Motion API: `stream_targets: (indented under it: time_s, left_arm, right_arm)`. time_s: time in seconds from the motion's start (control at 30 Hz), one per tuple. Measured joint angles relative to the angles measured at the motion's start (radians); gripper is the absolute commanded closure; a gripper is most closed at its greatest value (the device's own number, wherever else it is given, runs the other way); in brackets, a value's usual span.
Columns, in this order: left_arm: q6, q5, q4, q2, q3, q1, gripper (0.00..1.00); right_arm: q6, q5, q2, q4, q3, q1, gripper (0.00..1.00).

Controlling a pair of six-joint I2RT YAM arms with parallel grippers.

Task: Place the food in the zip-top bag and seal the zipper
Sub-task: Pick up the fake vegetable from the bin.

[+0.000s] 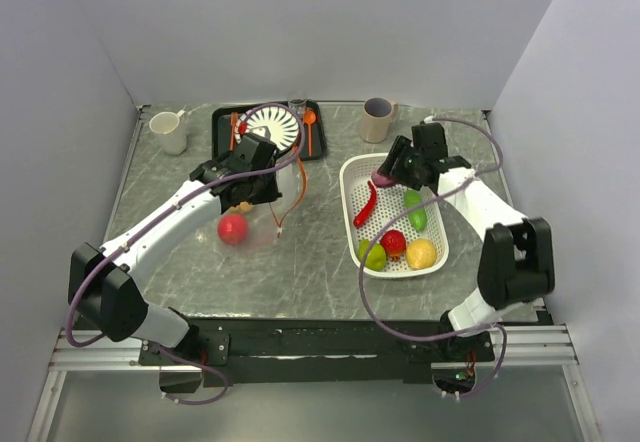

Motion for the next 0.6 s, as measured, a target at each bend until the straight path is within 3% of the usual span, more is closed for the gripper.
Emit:
stream_targets:
  time_s: [0.23,0.6]
  left_arm:
    - [0.0,0.007,0.0,0.0,0.0,-0.023,0.99]
    - [-0.003,0.019,0.013,0.033,0.0,-0.066,0.99]
  right_arm:
    - [0.023,-0.095,-0.128,0.03,-0.015,0.087,0.8]
    - [0.077,-0.204,-0.172,0.076,-0.005,0.258,0.8]
